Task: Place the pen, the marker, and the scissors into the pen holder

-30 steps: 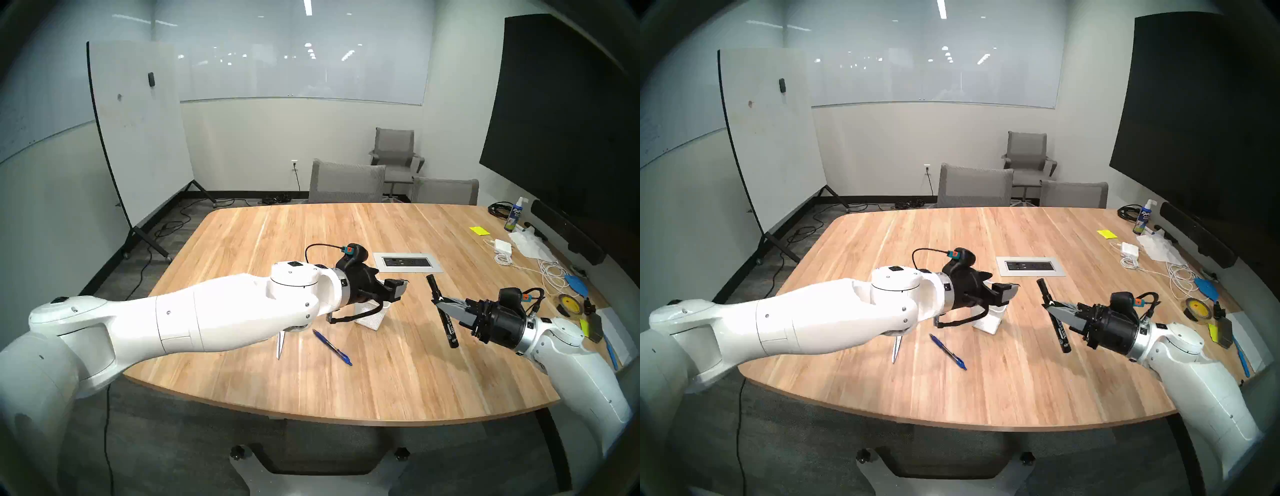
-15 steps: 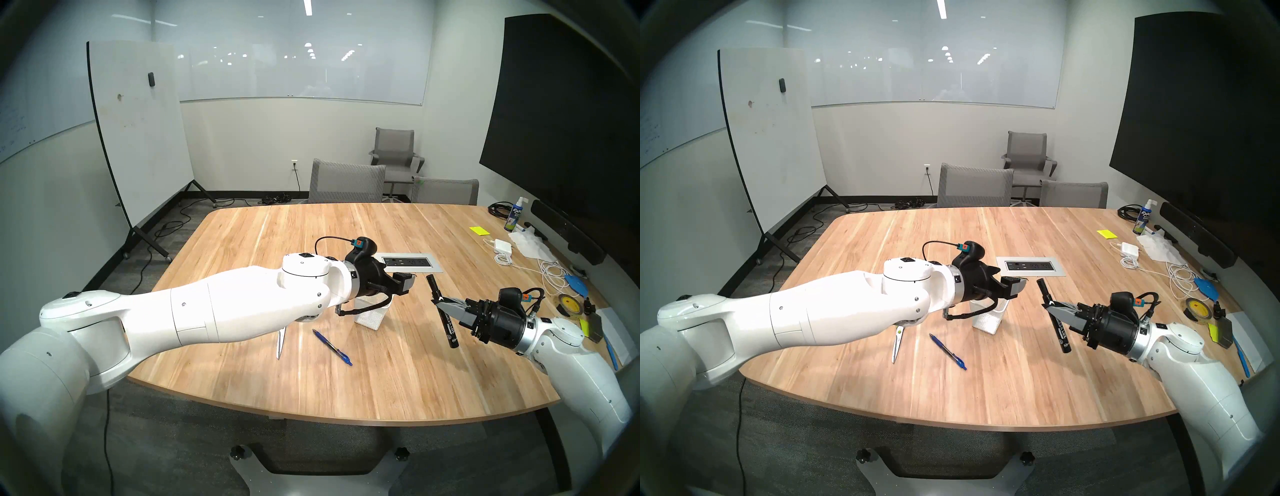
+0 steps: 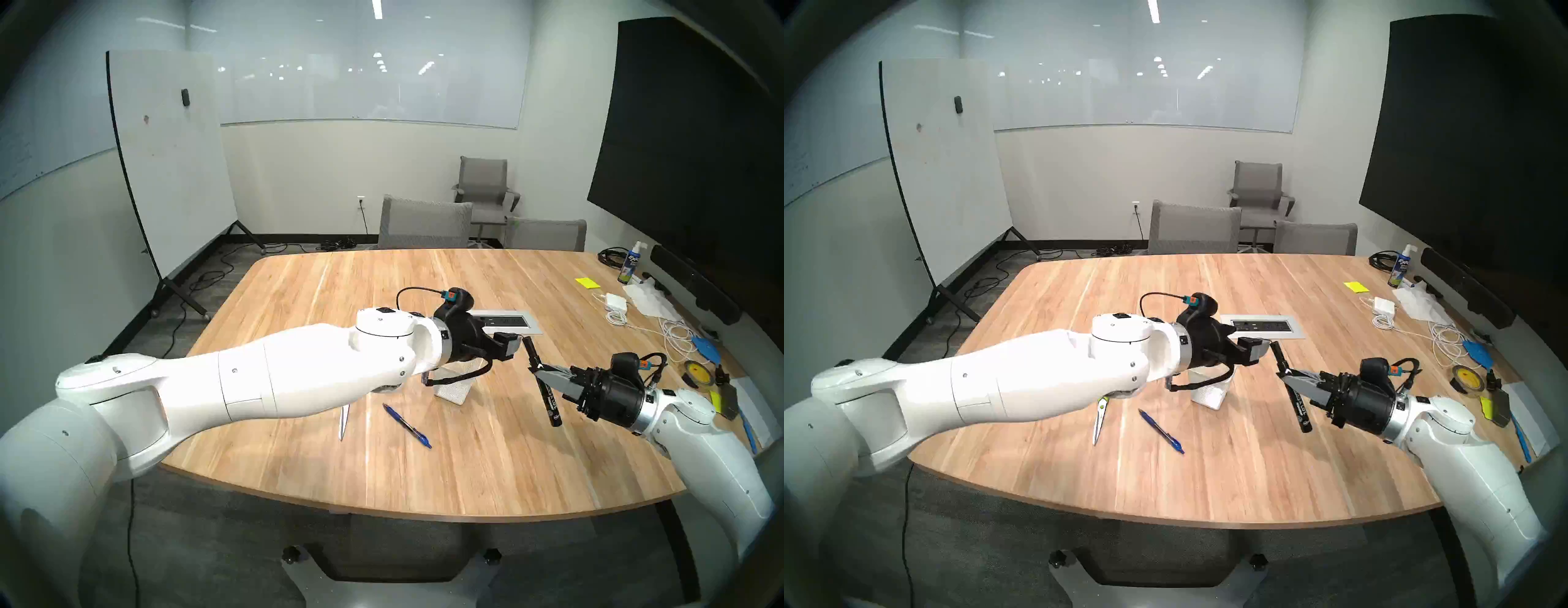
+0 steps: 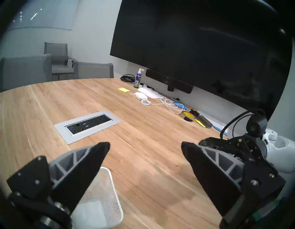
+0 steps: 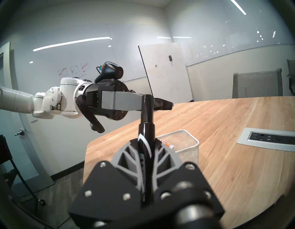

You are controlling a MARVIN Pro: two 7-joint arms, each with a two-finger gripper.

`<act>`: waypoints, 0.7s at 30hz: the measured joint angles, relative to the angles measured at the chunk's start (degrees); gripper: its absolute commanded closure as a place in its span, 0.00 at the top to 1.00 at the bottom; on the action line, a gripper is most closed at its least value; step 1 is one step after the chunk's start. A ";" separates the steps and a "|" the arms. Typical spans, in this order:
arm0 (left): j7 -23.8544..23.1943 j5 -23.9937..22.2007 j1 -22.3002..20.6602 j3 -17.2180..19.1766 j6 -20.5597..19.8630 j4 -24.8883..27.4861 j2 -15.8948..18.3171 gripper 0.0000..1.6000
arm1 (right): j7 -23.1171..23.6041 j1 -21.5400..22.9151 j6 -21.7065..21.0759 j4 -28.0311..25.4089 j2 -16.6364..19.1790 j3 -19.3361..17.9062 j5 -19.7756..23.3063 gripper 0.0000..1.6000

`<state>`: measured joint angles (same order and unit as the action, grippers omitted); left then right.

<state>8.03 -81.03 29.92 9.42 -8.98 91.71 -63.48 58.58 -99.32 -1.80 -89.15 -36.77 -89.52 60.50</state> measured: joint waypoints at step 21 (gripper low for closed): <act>1.06 -0.44 -0.59 0.02 -0.28 -0.07 -0.80 1.00 | 0.00 0.00 0.00 0.00 0.00 -0.03 0.00 0.00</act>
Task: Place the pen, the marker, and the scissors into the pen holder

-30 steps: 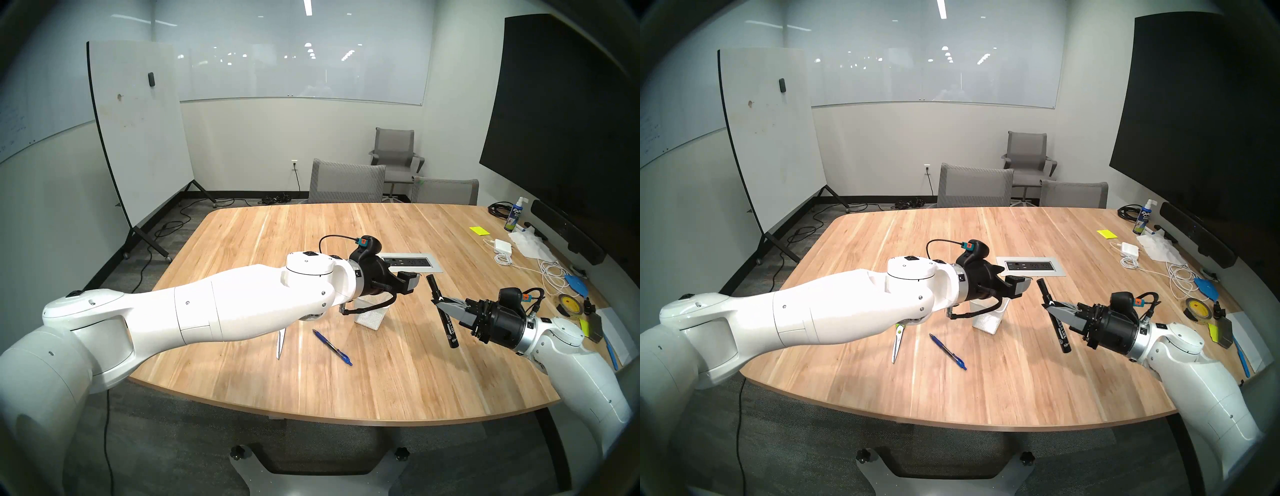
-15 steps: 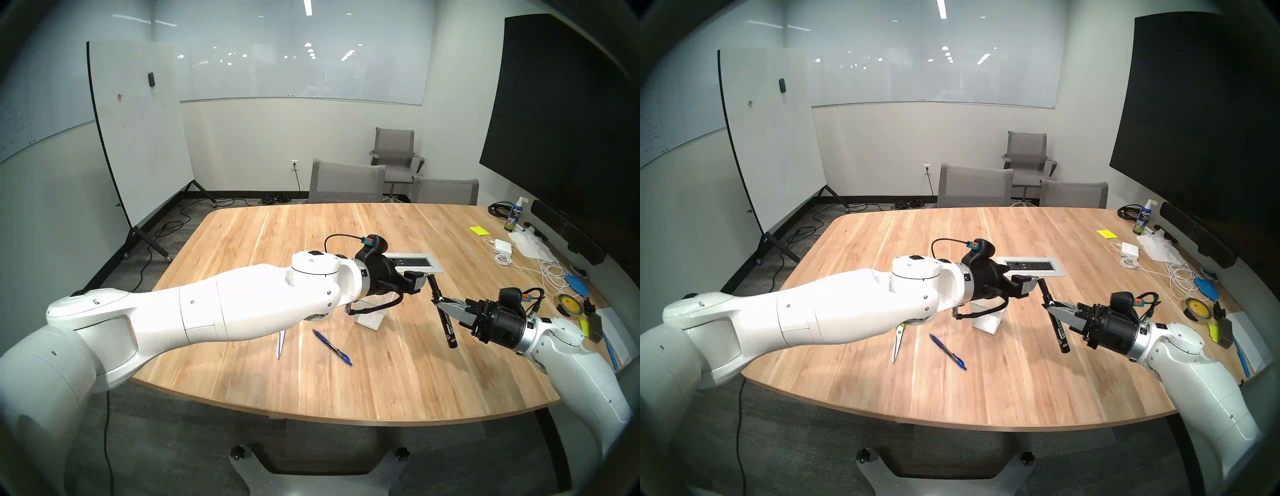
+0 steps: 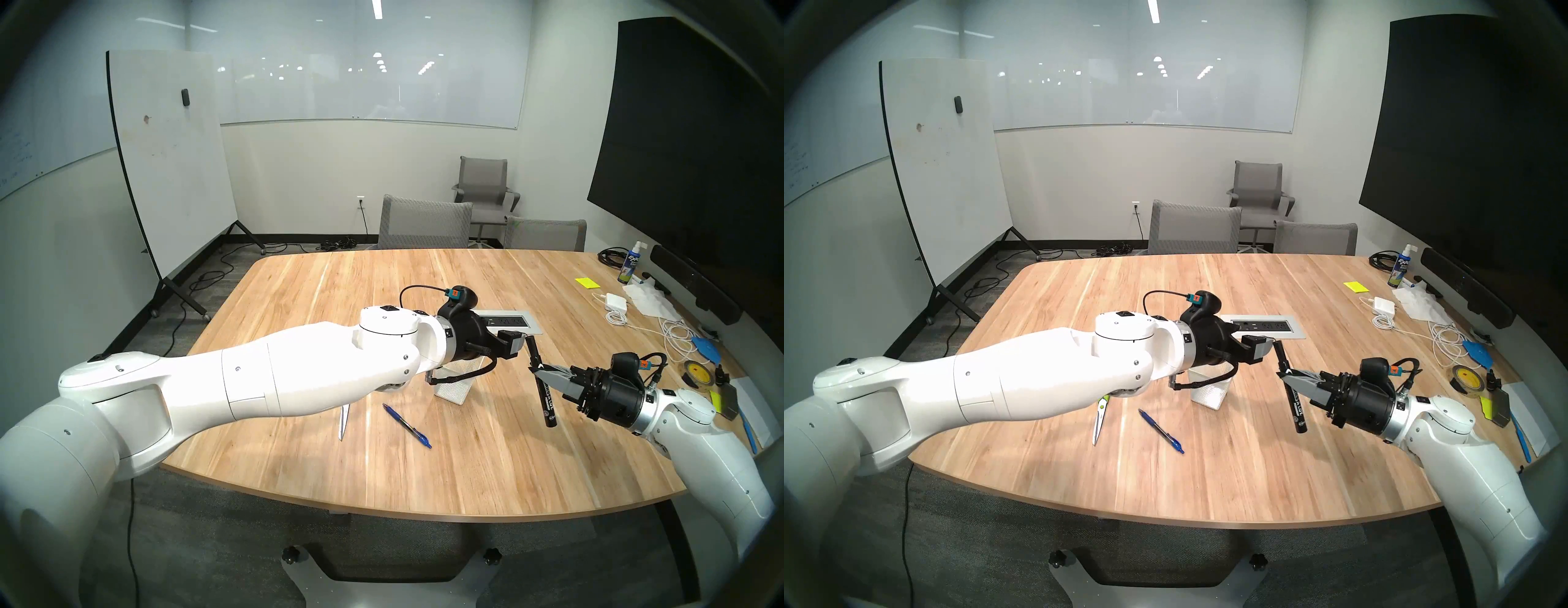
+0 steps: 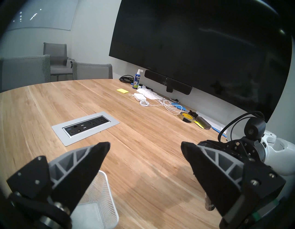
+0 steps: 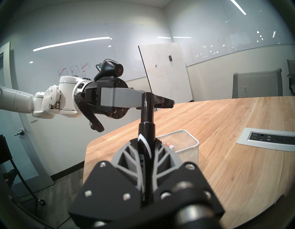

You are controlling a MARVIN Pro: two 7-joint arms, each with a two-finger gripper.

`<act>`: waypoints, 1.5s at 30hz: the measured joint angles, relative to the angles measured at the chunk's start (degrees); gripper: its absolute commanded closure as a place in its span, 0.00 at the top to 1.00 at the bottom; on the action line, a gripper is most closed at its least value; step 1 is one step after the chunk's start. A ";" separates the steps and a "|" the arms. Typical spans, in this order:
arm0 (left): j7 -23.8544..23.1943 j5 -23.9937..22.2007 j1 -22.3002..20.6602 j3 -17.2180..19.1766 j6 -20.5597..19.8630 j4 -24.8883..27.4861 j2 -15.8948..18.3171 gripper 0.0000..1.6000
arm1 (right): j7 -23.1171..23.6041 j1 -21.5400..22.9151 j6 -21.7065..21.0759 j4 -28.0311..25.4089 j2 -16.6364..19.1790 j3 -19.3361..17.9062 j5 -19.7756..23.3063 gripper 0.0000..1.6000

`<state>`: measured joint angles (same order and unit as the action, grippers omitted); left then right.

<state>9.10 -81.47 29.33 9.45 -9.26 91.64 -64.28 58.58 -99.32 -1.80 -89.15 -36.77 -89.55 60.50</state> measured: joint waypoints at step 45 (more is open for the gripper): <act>1.05 -0.90 -2.57 0.16 -3.70 -1.55 -3.49 1.00 | 0.00 0.00 0.01 0.01 0.00 -0.03 0.00 0.00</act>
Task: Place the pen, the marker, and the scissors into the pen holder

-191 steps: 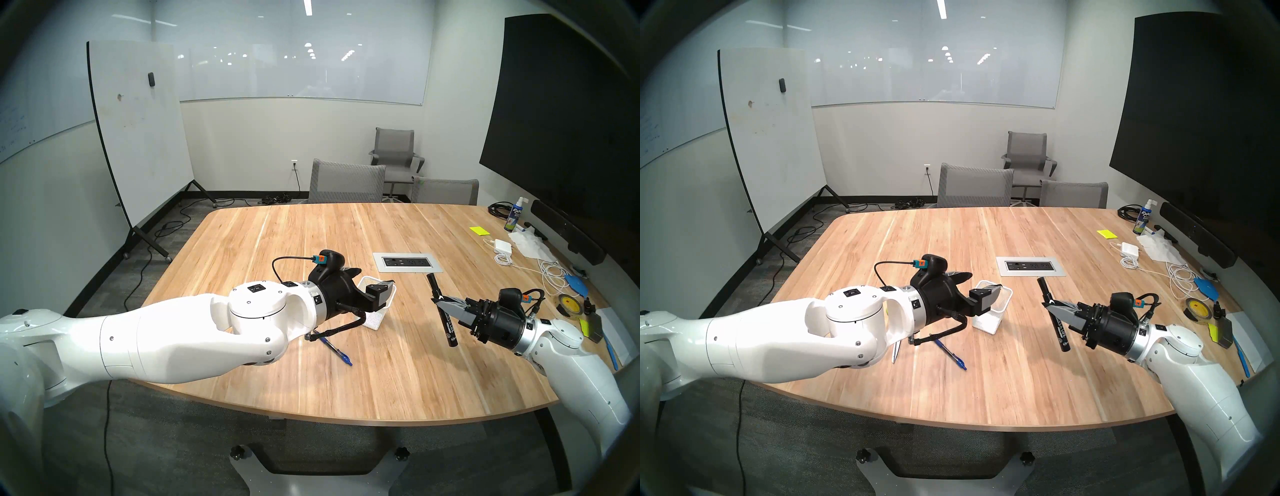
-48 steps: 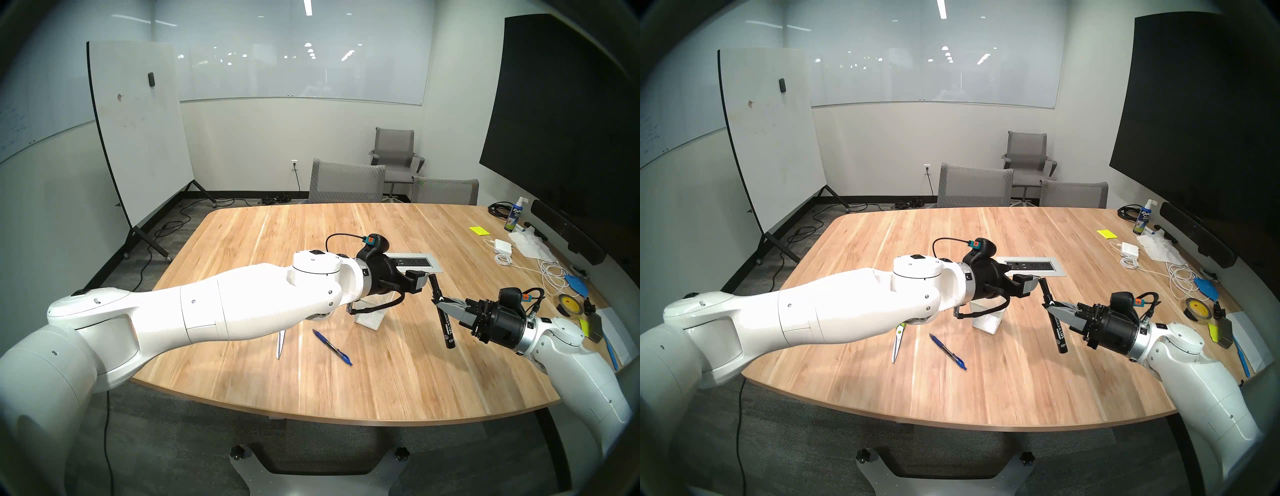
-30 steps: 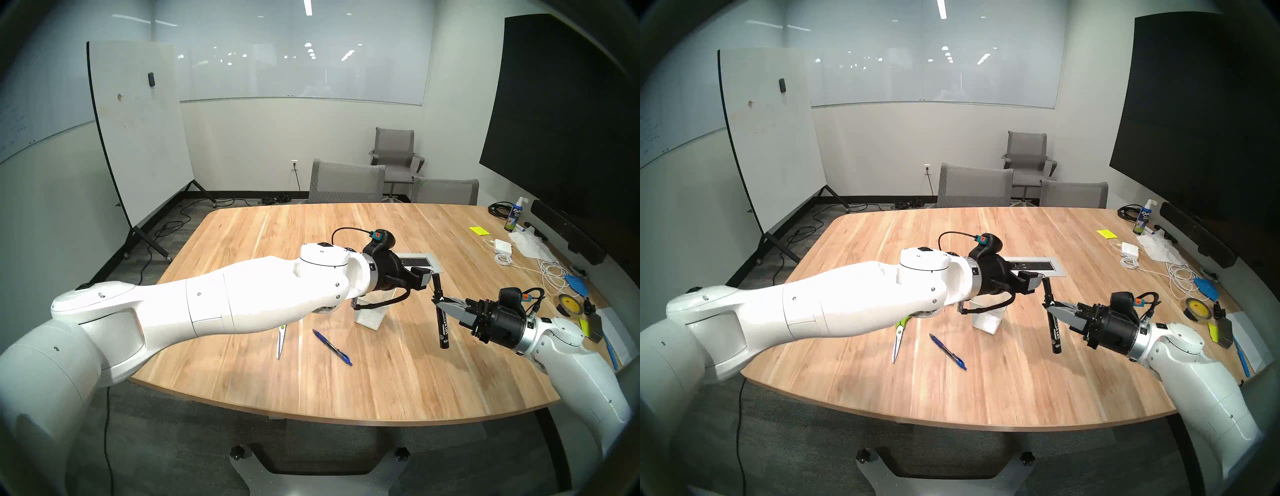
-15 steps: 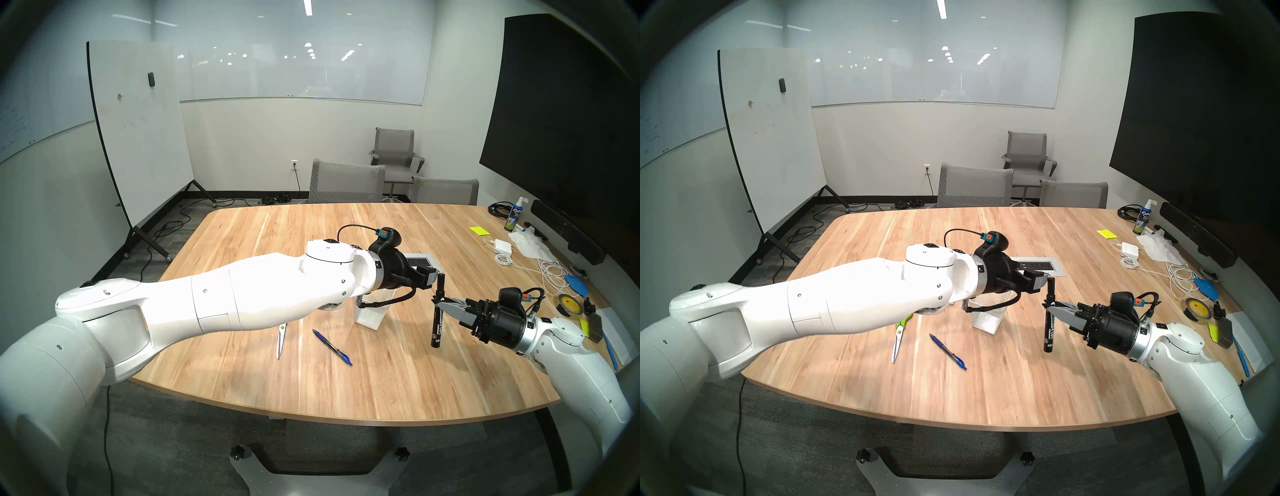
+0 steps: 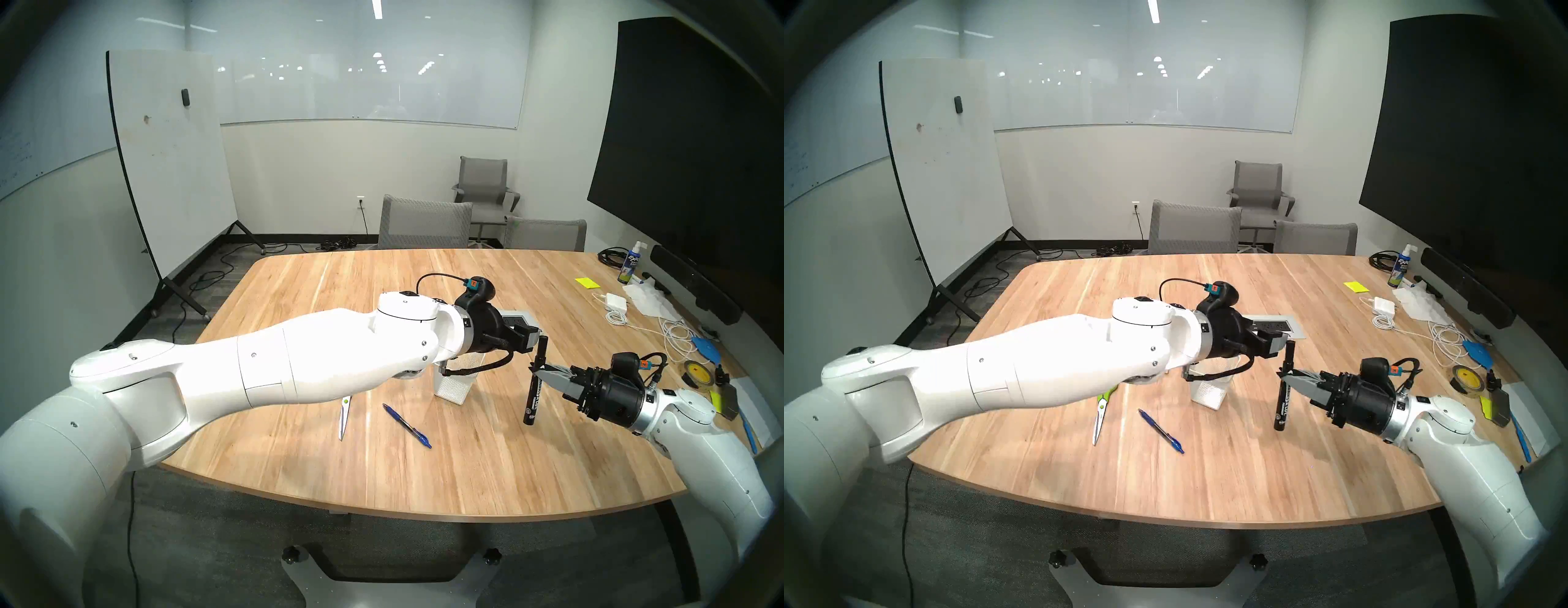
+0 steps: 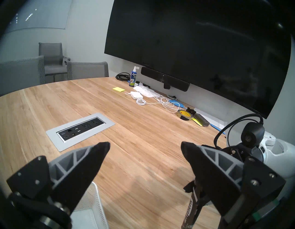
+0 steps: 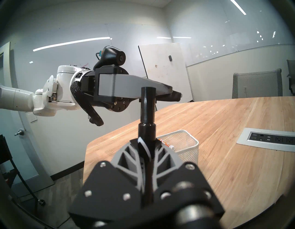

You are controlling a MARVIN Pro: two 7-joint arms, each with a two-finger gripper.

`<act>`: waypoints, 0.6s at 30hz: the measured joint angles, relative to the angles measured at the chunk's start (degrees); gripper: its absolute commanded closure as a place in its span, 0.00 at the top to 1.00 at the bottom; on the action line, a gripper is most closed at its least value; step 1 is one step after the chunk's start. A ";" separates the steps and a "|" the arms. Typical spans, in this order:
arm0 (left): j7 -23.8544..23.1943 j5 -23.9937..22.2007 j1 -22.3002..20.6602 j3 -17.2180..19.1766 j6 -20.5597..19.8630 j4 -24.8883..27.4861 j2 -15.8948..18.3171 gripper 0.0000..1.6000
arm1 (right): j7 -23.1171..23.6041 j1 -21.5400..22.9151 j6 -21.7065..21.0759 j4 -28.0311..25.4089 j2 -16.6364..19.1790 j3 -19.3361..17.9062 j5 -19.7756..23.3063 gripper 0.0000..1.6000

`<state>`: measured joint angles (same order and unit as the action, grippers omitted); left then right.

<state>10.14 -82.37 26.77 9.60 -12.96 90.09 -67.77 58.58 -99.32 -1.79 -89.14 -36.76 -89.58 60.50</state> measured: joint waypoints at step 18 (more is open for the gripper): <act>0.57 -0.27 -0.71 -0.07 -0.07 -0.26 -0.49 1.00 | 0.00 0.00 0.00 0.00 0.00 -0.01 0.00 0.00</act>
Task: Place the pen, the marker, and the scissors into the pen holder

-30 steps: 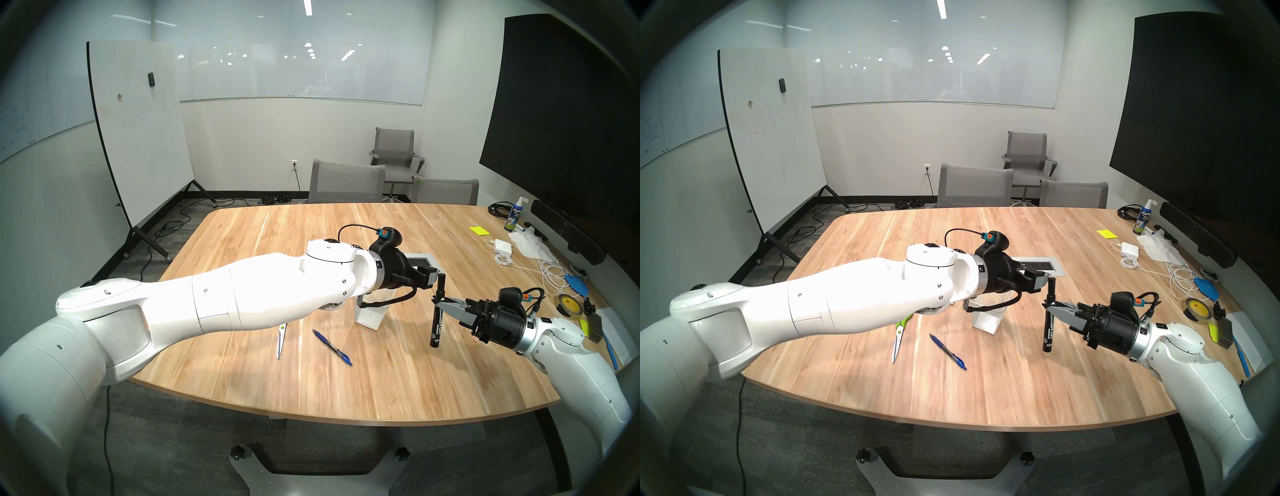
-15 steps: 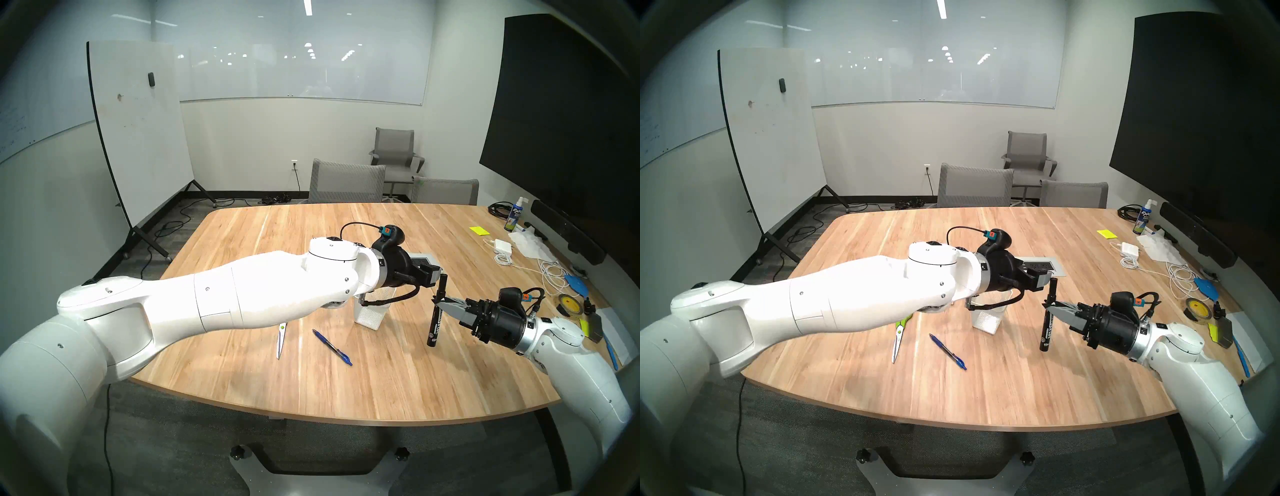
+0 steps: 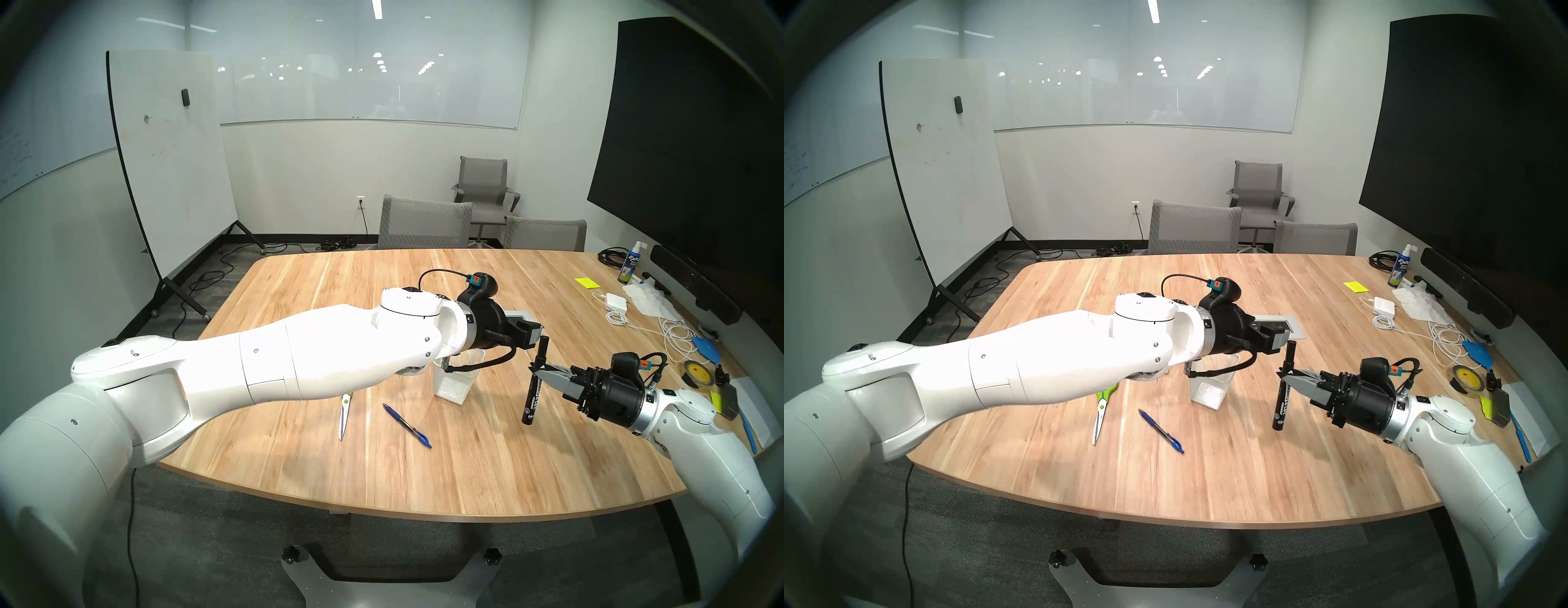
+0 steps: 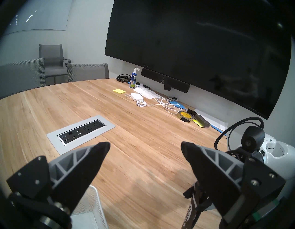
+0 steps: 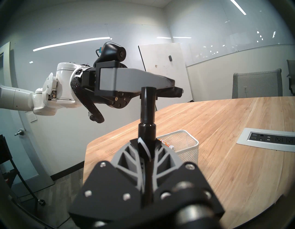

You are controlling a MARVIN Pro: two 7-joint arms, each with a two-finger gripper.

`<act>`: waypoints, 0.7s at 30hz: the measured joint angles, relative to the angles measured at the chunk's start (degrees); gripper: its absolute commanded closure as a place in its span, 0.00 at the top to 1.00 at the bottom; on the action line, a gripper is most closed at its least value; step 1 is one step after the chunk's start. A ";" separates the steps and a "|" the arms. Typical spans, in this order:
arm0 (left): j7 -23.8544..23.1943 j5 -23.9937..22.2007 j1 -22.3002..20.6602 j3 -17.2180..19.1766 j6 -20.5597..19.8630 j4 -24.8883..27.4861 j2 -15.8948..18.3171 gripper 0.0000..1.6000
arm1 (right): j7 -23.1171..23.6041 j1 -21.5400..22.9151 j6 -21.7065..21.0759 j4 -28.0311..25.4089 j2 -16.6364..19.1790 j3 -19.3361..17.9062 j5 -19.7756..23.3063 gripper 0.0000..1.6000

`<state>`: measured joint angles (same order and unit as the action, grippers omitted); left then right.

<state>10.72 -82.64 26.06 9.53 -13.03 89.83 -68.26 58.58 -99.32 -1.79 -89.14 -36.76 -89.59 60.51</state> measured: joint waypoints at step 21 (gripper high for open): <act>4.47 1.27 1.56 -0.36 1.20 8.35 5.92 1.00 | 0.00 0.00 0.00 -0.01 0.00 0.00 -0.01 0.00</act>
<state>15.19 -81.37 27.62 9.17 -11.83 98.19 -62.34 58.58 -99.32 -1.79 -89.16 -36.76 -89.59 60.50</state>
